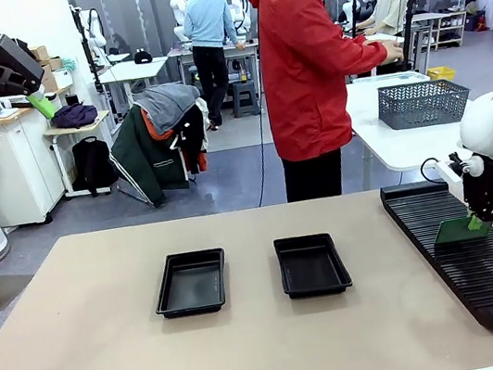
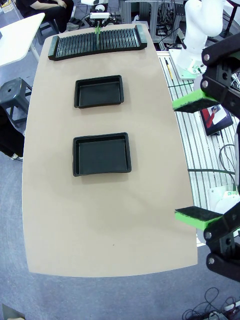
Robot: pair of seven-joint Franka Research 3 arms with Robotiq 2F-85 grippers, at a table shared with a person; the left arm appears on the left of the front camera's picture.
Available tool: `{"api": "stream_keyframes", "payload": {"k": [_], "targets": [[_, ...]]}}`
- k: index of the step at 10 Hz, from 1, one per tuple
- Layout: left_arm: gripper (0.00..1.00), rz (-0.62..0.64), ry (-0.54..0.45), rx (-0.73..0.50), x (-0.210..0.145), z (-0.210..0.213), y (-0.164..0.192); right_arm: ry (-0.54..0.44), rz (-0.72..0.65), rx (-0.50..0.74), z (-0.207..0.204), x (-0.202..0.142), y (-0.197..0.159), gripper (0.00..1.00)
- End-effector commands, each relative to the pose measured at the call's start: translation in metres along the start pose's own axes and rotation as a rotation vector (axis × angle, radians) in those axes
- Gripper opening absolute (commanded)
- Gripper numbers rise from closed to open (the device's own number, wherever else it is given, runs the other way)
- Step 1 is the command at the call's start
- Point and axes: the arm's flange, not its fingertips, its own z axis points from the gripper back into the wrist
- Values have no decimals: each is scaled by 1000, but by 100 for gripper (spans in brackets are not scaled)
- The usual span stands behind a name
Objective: Inspect and transfer BCBs to ESD trays.
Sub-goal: Pick up the Blank PCB from the PCB Rack and place it in the left ESD tray.
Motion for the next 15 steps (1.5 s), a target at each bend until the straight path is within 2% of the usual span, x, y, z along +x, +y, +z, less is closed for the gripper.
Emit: {"api": "stream_keyframes", "payload": {"k": [1,2,6,15], "targets": [[100,2,3,-1,0,-1,1,8,3,16,0,-1,-4,4],[100,2,3,-1,0,-1,1,7,2,20,0,-1,-5,0],[100,2,3,-1,0,-1,1,16,-9,9,20,-3,-6,0],[100,2,3,-1,0,-1,1,21,10,-126,217,0,8,0]]}}
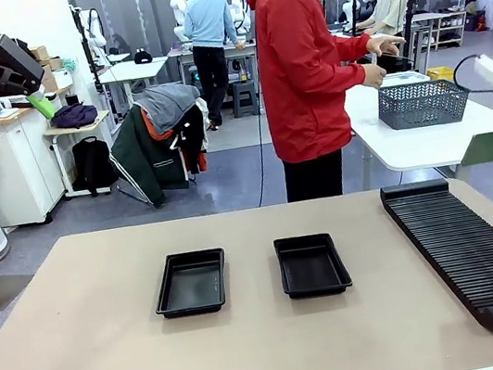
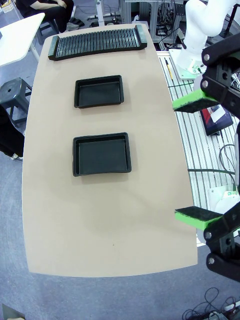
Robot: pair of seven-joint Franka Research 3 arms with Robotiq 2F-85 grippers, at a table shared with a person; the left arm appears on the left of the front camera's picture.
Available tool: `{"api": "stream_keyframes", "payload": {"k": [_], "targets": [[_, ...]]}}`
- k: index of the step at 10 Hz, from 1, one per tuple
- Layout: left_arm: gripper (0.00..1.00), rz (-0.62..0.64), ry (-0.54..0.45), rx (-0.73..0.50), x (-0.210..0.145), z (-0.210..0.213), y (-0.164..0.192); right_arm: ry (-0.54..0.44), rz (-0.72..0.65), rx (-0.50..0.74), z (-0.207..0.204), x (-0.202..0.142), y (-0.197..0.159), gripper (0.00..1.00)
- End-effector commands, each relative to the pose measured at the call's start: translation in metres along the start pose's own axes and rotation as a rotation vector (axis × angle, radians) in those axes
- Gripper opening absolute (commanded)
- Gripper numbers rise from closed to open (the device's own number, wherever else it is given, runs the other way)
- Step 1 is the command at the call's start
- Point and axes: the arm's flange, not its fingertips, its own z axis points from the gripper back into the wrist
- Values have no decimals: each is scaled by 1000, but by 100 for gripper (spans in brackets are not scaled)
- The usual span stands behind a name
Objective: Inspect and transfer BCBs to ESD trays.
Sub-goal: Pick up the Blank PCB from the PCB Rack and place it in the left ESD tray.
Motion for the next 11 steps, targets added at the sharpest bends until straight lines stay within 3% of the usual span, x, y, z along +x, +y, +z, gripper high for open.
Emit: {"api": "stream_keyframes", "payload": {"k": [1,5,11], "targets": [[100,2,3,-1,0,-1,1,15,-14,5,28,-2,-1,0],[100,2,3,-1,0,-1,1,37,-19,-21,85,-1,0,0],[100,2,3,-1,0,-1,1,17,-8,-42,91,-3,1,0]]}}
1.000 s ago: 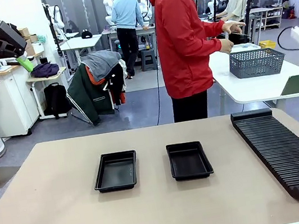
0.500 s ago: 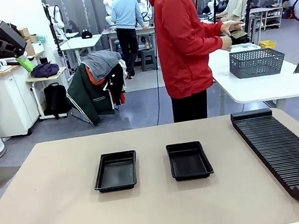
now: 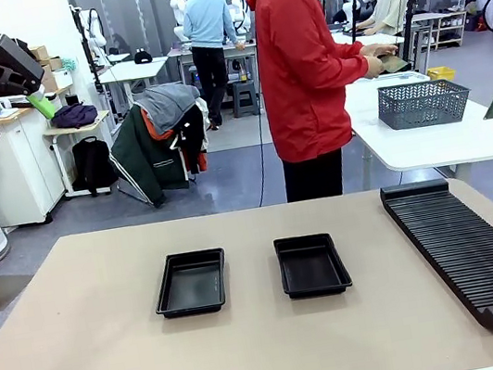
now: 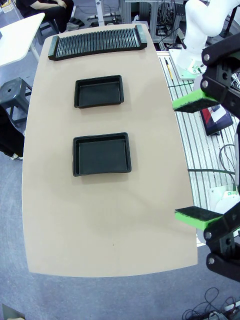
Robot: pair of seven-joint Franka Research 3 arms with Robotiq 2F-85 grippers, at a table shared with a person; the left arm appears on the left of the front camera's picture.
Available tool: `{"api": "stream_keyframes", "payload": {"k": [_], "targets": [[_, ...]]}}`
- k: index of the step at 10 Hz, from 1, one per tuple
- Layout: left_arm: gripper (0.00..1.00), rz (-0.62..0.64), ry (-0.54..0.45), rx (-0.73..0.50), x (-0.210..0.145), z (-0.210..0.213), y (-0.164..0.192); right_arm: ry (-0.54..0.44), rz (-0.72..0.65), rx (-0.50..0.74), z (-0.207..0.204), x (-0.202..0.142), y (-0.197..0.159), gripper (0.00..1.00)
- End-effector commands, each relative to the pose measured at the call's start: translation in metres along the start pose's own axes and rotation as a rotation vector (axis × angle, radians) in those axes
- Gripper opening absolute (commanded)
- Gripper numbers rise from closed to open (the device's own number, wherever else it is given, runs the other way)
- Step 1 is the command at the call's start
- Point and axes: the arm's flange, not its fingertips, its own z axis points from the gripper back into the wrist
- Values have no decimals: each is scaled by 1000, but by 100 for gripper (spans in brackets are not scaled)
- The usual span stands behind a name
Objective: Inspect and transfer BCBs to ESD trays.
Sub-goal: Pick up the Blank PCB from the PCB Rack and place it in the left ESD tray.
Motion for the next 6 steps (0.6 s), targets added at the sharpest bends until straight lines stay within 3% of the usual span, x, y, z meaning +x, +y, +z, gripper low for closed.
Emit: {"api": "stream_keyframes", "payload": {"k": [1,6], "targets": [[100,2,3,-1,0,-1,1,6,2,3,-1,0,1,0],[100,2,3,-1,0,-1,1,6,2,3,-1,0,1,0]]}}
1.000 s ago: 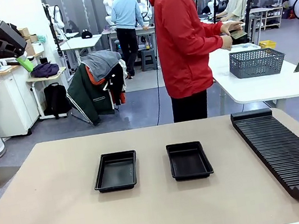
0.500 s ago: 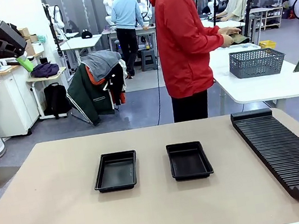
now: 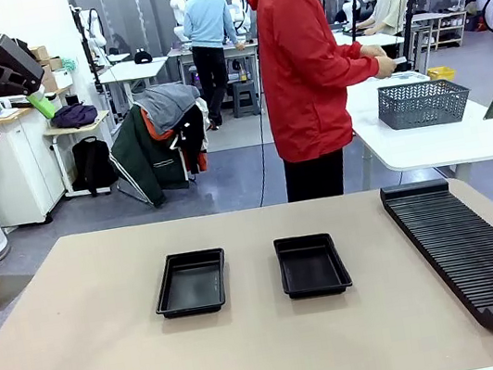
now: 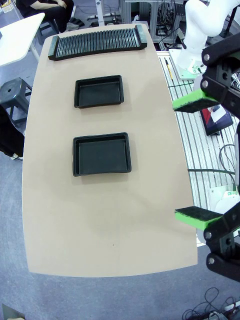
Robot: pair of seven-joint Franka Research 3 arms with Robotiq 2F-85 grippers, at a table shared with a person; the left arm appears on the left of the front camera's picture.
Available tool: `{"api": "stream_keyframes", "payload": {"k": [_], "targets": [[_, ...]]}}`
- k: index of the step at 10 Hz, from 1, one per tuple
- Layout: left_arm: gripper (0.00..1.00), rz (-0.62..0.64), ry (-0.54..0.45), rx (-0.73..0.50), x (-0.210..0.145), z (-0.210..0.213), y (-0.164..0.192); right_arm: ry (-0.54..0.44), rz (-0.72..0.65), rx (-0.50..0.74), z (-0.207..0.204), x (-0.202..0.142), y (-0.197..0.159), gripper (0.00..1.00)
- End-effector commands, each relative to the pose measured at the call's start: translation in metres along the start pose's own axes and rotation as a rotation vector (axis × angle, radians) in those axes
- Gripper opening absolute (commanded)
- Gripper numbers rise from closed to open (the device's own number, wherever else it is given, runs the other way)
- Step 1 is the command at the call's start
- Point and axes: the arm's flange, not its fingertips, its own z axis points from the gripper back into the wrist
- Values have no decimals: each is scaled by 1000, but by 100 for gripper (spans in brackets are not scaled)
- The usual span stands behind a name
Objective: Inspect and transfer BCBs to ESD trays.
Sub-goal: Pick up the Blank PCB from the PCB Rack and place it in the left ESD tray.
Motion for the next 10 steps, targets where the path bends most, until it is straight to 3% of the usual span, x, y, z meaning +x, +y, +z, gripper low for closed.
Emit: {"api": "stream_keyframes", "payload": {"k": [1,2,6,10], "targets": [[100,2,3,-1,0,-1,1,7,1,3,-1,0,1,0],[100,2,3,-1,0,-1,1,0,0,0,0,0,0,2],[100,2,3,-1,0,-1,1,-138,-356,41,-40,10,-11,2],[100,2,3,-1,0,-1,1,-298,-698,106,-76,67,3,2]]}}
